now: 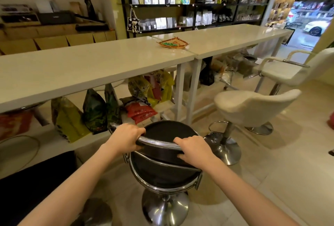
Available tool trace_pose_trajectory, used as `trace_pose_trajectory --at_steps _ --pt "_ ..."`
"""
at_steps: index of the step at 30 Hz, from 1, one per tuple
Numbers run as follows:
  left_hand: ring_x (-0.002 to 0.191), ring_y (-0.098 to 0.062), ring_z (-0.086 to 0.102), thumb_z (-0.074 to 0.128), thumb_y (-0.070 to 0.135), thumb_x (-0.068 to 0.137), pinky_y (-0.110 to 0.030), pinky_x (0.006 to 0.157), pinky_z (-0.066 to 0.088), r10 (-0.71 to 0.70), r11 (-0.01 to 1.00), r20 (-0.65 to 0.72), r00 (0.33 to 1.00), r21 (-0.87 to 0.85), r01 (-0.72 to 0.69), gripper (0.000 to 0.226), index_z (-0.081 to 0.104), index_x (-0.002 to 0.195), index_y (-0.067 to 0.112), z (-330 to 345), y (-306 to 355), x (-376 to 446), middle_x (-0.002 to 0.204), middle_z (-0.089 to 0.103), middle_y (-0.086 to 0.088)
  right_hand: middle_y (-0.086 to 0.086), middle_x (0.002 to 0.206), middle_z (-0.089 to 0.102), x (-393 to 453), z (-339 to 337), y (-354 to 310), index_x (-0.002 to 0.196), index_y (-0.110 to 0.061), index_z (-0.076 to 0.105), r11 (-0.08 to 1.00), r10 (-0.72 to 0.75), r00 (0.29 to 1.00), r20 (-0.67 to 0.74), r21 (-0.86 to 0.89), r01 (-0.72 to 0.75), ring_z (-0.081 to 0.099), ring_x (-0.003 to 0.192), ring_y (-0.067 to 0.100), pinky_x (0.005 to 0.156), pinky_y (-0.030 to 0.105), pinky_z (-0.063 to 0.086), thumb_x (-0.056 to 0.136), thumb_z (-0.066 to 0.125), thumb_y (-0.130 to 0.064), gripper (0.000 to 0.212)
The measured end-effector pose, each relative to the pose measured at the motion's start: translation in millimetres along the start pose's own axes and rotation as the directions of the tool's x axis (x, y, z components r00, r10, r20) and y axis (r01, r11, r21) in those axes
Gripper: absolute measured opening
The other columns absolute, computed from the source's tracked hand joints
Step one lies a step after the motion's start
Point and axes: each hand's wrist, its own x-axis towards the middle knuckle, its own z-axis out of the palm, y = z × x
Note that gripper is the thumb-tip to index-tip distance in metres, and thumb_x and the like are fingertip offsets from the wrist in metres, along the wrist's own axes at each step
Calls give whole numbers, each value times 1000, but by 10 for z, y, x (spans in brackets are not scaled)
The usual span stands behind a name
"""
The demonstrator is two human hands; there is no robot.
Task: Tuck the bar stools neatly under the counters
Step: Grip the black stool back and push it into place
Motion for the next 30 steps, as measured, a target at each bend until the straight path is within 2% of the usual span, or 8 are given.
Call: trace_pose_trajectory --at_steps 2,7,11,17,22,24,27,30 --pt "76 -12 62 63 38 78 -24 70 47 -7 1000 8 1000 5 7 15 61 85 25 -34 19 23 81 65 8 8 104 68 4 2 19 116 -16 45 1000 -22 1000 9 10 21 62 94 31 76 38 45 90 57 -30 32" --pt "76 -10 62 64 38 77 -26 70 49 16 1000 32 999 -28 -15 12 64 85 29 -32 21 60 81 66 9 7 103 68 -1 -13 121 115 -17 46 1000 -27 1000 0 -5 27 63 93 29 74 37 46 89 57 -33 32" --pt "79 -9 61 65 44 74 -27 71 49 -11 999 66 998 -52 14 20 67 90 31 -28 -2 100 83 67 11 7 103 67 -18 -7 155 114 -17 46 999 -36 999 8 -17 36 63 94 29 72 36 45 90 56 -33 31" --pt "84 -10 61 64 36 81 -24 71 47 -45 998 101 994 40 41 18 64 98 29 -11 2 84 90 67 9 6 103 68 -15 31 131 115 -17 46 1000 -22 999 -36 -16 21 63 93 29 70 34 44 90 55 -35 32" --pt "87 -13 62 63 36 84 -27 75 49 -75 995 149 986 83 63 19 63 101 27 -9 17 178 93 68 5 3 105 67 9 78 196 116 -19 49 999 40 995 -93 31 -37 63 94 29 70 33 42 91 54 -36 31" --pt "88 -15 63 62 37 85 -29 76 50 -75 993 154 985 102 60 20 63 102 26 -6 36 243 94 68 4 4 94 70 48 106 276 106 -17 56 999 37 985 -167 34 -31 66 82 29 62 31 42 83 66 -37 32" --pt "88 -16 64 60 39 86 -29 75 52 -65 989 159 985 140 43 23 62 105 25 9 60 348 96 69 3 -3 54 64 126 168 427 74 -20 60 999 25 966 -256 -27 -33 60 41 21 37 22 38 46 91 -39 46" --pt "89 -17 64 59 40 87 -30 75 52 -82 985 167 983 161 55 24 61 106 25 17 11 438 97 69 2 -5 50 61 250 228 510 71 -20 58 1000 15 958 -288 -18 -21 57 37 19 34 19 35 42 91 -37 48"
